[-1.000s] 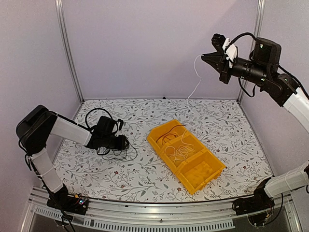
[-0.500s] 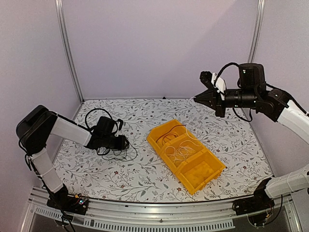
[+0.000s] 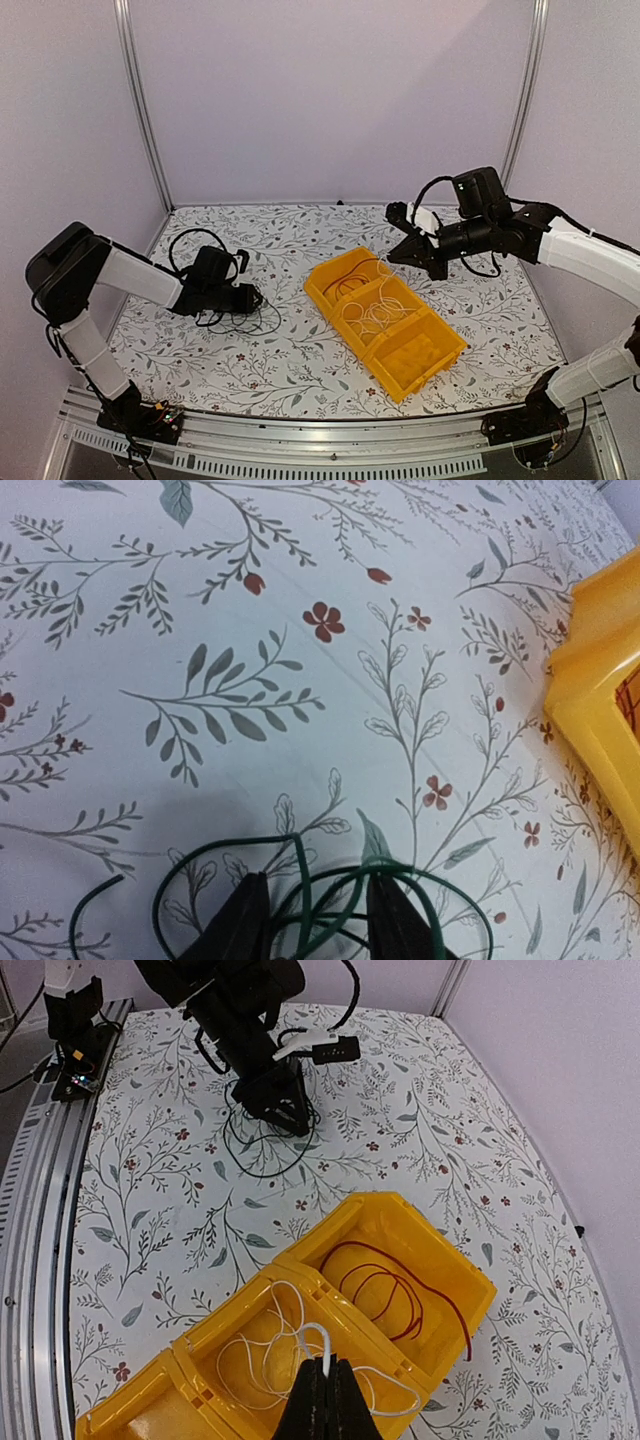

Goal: Untangle the cables

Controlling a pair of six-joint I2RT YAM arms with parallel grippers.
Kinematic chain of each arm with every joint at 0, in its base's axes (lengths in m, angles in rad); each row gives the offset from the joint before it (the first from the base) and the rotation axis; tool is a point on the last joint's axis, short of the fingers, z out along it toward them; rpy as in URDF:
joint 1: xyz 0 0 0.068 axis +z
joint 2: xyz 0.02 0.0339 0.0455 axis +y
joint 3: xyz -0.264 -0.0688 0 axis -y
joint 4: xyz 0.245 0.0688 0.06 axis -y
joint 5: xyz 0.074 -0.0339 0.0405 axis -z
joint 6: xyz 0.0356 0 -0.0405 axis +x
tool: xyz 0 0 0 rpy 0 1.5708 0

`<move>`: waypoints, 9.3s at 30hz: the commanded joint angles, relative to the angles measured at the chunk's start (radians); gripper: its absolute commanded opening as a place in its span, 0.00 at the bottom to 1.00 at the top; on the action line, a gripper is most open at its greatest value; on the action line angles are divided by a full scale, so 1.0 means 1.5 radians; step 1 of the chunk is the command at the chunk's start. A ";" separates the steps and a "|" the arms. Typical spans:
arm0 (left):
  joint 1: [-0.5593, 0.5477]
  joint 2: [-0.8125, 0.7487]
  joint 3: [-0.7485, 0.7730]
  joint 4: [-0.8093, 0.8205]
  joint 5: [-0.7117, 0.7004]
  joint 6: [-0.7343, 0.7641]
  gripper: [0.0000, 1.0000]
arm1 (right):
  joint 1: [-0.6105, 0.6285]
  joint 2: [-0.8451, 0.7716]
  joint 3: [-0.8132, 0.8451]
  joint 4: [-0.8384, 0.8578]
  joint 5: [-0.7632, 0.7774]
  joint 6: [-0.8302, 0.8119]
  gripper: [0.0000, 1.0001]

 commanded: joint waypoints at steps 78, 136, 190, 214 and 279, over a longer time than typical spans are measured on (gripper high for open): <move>0.011 -0.420 -0.147 0.041 0.161 0.001 0.00 | 0.130 0.691 0.733 -0.143 -0.147 0.158 0.00; 0.085 -0.164 0.052 -0.286 -0.144 -0.098 0.41 | 0.081 0.039 0.459 -0.139 -0.035 0.083 0.00; 0.111 -0.149 -0.008 -0.258 -0.149 -0.074 0.41 | 0.081 -0.273 -0.040 -0.325 0.096 0.005 0.00; 0.110 -0.172 -0.050 -0.213 -0.132 -0.068 0.39 | 0.074 -0.136 0.013 -0.280 0.136 -0.014 0.00; 0.276 -0.278 0.039 -0.526 -0.160 -0.214 0.37 | 0.031 0.165 0.159 -0.219 -0.019 -0.045 0.50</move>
